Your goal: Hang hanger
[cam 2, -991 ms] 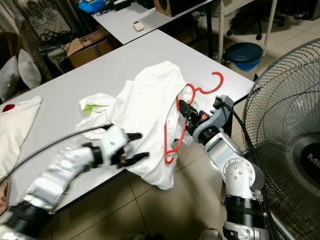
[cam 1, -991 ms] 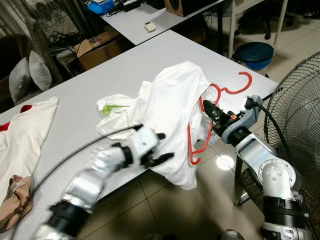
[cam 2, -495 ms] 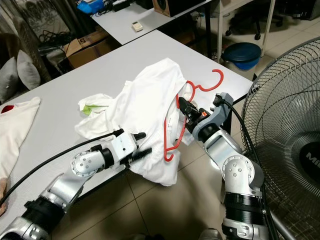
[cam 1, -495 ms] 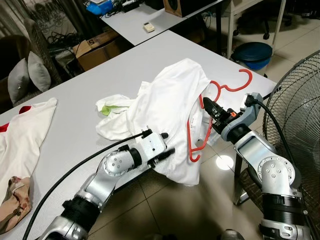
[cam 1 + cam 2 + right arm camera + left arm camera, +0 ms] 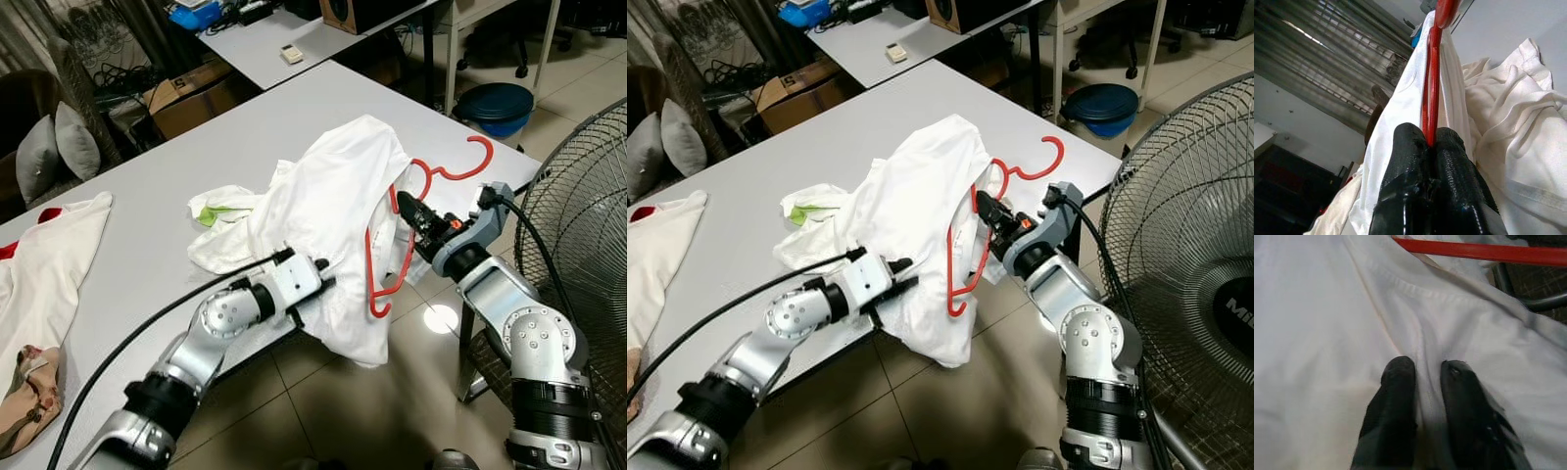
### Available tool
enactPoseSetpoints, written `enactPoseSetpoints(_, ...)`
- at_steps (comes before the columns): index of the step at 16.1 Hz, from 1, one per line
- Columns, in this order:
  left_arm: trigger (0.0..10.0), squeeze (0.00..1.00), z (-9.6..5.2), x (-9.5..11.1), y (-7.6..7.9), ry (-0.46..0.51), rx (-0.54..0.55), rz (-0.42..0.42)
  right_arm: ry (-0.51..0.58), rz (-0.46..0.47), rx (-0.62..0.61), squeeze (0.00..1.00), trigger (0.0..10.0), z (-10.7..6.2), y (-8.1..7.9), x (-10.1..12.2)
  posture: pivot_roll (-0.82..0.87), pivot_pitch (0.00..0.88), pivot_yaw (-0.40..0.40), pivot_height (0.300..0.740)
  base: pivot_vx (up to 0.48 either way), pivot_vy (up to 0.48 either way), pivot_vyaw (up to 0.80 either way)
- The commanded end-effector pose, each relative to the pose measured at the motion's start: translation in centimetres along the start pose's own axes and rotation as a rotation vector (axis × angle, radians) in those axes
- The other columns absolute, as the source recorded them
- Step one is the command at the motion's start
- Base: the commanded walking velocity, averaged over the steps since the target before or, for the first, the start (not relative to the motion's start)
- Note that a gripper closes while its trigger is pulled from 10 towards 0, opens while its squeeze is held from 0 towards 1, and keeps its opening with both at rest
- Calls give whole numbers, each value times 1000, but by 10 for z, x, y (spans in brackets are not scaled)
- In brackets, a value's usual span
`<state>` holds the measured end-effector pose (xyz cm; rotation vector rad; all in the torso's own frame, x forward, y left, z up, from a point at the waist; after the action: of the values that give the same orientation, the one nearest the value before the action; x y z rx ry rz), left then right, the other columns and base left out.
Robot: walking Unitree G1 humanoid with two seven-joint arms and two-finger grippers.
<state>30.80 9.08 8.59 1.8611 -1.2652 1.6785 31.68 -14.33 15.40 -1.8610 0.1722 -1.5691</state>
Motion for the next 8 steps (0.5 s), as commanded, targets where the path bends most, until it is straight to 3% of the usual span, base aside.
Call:
enactPoseSetpoints(1,0,0,-10,-7,-16,-30,50,-14,18,3,37,0,10000,4,-9,2,-153,24,311,740,0,0,0)
enactPoseSetpoints(3,0,0,-12,-9,-25,-37,78,-14,19,4,38,0,10000,4,-9,2,-156,22,311,740,0,0,0)
enactPoseSetpoints(6,0,0,-23,-7,-67,-75,172,21,24,18,42,0,10000,4,-11,2,-160,21,306,740,0,0,0)
enactPoseSetpoints(7,0,0,-30,0,-92,-97,233,53,22,32,47,0,10000,7,-14,1,-161,19,295,740,0,0,0)
enactPoseSetpoints(8,0,0,-33,3,-102,-104,261,65,20,35,49,0,10000,8,-15,0,-161,19,295,740,0,0,0)
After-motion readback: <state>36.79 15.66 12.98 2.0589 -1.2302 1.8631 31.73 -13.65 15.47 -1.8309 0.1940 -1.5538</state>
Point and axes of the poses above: a point about 5 cm out from each wrist's last joint towards the gripper, its own z axis pointing out of the wrist towards the gripper, its own x axis along the axis of the wrist's last joint, y = z × x, the point moved 1 cm from there along z, pointing out of the wrist towards the gripper, and after that the axes turned 8 degrees about -z, right-handed, at the moved point
